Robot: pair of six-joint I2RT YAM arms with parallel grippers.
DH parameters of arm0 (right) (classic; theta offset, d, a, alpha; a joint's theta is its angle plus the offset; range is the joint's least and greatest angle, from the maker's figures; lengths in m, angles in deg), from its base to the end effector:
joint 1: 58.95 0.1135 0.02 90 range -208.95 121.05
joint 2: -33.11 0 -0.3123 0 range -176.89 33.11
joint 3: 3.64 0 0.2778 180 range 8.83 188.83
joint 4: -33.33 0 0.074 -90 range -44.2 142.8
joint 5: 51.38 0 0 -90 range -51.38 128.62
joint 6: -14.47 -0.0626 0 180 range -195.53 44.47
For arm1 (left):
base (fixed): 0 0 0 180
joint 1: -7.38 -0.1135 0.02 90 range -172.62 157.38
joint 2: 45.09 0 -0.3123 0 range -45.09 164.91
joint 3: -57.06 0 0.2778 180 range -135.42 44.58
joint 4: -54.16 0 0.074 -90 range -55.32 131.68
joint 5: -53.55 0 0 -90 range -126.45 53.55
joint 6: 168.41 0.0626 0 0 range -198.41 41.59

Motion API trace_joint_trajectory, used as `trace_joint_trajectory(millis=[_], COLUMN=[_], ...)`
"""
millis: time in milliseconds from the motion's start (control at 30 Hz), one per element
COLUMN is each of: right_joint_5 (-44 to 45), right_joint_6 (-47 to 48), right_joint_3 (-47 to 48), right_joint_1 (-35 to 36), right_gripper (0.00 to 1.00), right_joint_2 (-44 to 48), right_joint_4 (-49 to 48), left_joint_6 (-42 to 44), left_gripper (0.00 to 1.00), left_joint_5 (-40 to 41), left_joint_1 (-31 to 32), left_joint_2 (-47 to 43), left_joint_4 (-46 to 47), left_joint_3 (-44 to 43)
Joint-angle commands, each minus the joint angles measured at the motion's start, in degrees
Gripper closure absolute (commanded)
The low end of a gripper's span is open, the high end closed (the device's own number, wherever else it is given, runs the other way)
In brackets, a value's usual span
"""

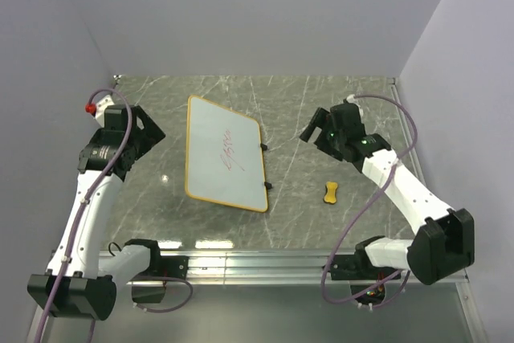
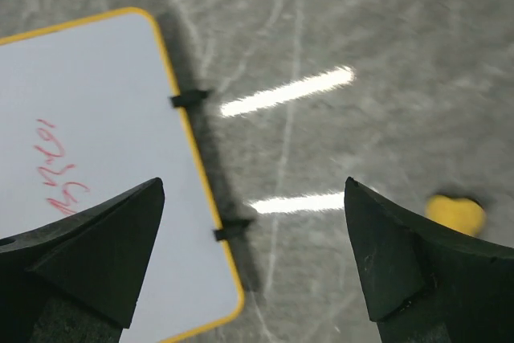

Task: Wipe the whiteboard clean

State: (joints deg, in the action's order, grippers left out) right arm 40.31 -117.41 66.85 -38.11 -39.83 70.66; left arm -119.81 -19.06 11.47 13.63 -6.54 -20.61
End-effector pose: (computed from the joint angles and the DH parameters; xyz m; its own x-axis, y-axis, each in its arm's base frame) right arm 0.2912 0.1089 0.3128 -0.6685 0.4595 -0.5848 0.1502 0.8535 0.4990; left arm 0.2211 0.0029 0.3816 -0.3961 -0.6044 -0.6912 -0.5550 0.7573 -0.3441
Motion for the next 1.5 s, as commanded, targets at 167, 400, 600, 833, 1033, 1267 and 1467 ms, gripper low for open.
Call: trace_joint_trajectory(millis=[167,400,600,833,1033,1267,1467], right_joint_5=[9.8,6.6,11.4,13.3,12.1,12.9,13.1], right_joint_6=[-1.4,-6.7,-5.1,-2.1,-1.2,0.4,0.5], right_joint_3=[-3.2,-13.9,-15.2,-15.0,-13.7,-9.7,-10.5], right_joint_1=[-0.8,-1.0,-1.2,-1.6,-1.7,-1.7,-1.7], right_gripper=[0.01,0.27,0.3,0.32,0.34,0.43,0.53], right_joint_2=[7.4,9.8,5.5,-1.4,-5.6,-11.0,-13.1], right_joint_4=[21.4,20.8,19.3,15.8,12.8,12.4,11.8], left_joint_6=[-0.7,1.5,2.7,2.7,2.9,3.3,4.3], left_gripper=[0.01,0.01,0.01,0.03,0.05,0.07,0.08], left_joint_5=[-1.4,-10.3,-13.7,-14.0,-13.6,-13.8,-13.4], left_joint_1=[-0.5,-0.5,-0.5,-0.5,-0.5,-0.5,-0.5], left_joint_2=[1.8,-4.9,-5.5,-3.6,-3.3,-1.7,-0.4], left_joint_4=[-0.7,6.0,8.2,9.1,8.9,9.6,9.5], left_joint_3=[0.7,5.9,8.4,7.7,7.9,8.2,8.0])
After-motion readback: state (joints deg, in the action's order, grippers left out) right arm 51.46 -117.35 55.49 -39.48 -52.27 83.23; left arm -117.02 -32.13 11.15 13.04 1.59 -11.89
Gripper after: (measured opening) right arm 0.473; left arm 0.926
